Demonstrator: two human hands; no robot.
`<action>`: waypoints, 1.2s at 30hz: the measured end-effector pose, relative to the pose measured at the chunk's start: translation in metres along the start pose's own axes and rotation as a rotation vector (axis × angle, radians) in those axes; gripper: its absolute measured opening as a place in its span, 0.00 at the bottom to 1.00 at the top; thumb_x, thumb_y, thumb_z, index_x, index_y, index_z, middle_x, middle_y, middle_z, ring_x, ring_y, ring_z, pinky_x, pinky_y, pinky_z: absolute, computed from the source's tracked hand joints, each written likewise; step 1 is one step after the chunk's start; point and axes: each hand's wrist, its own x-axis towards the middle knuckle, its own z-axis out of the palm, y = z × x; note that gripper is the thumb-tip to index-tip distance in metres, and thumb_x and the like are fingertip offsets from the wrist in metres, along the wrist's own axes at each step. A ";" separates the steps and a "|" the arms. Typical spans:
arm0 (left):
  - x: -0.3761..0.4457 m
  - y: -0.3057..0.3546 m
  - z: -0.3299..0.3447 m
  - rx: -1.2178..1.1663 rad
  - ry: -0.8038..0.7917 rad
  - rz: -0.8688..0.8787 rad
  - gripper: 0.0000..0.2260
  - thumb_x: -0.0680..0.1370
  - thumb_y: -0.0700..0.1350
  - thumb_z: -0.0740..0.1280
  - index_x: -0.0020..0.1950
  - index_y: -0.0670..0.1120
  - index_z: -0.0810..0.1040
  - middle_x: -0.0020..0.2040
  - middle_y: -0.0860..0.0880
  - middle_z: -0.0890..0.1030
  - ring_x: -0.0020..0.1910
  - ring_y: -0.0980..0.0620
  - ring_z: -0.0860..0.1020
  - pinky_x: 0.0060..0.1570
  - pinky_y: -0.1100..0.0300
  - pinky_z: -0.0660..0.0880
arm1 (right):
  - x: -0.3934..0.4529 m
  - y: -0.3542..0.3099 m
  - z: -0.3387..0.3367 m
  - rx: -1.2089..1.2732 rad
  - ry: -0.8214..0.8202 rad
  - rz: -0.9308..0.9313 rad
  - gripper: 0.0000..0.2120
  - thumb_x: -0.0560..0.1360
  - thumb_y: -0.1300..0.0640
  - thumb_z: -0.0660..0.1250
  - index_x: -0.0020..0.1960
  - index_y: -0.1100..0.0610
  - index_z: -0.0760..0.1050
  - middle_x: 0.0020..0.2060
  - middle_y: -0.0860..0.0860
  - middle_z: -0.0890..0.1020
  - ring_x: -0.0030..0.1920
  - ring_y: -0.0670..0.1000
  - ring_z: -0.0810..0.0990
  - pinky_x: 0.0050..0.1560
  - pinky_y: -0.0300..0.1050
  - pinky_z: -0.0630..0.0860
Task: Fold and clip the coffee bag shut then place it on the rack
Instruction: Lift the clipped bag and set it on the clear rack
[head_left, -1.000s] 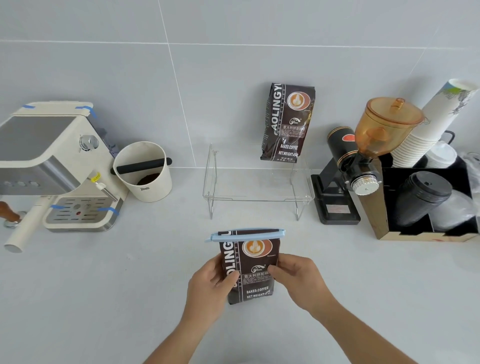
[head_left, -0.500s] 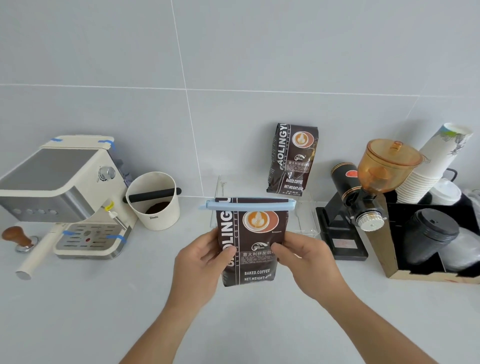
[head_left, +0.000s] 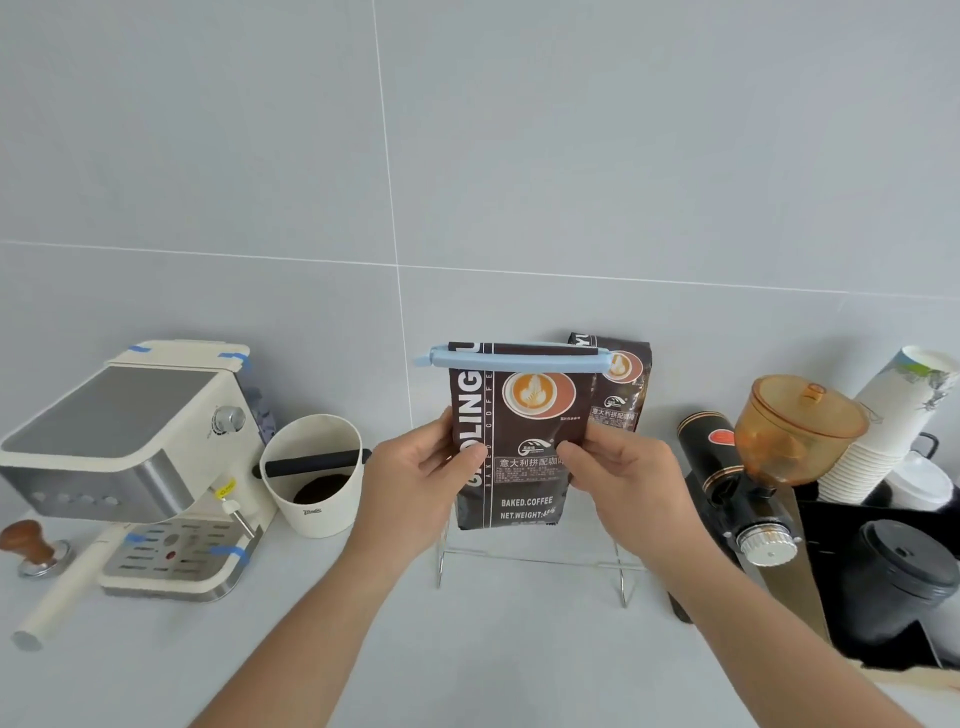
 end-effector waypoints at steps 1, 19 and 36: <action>0.008 0.000 0.000 0.003 -0.006 -0.005 0.15 0.74 0.34 0.69 0.59 0.48 0.82 0.47 0.62 0.86 0.50 0.63 0.83 0.48 0.72 0.76 | 0.007 0.001 0.000 -0.002 -0.002 -0.002 0.12 0.76 0.58 0.66 0.49 0.43 0.84 0.46 0.44 0.88 0.51 0.50 0.86 0.58 0.62 0.78; 0.119 -0.063 0.009 0.160 0.055 -0.140 0.11 0.72 0.38 0.72 0.44 0.56 0.85 0.36 0.63 0.86 0.40 0.63 0.84 0.36 0.74 0.75 | 0.113 0.064 0.029 -0.029 0.044 0.206 0.14 0.77 0.60 0.66 0.47 0.42 0.84 0.42 0.43 0.88 0.47 0.48 0.86 0.56 0.56 0.81; 0.156 -0.112 0.017 0.312 0.042 -0.203 0.06 0.77 0.45 0.68 0.50 0.48 0.84 0.45 0.53 0.87 0.43 0.56 0.85 0.38 0.65 0.81 | 0.149 0.097 0.050 -0.098 0.097 0.323 0.08 0.77 0.54 0.65 0.45 0.46 0.81 0.37 0.52 0.87 0.40 0.60 0.85 0.35 0.51 0.78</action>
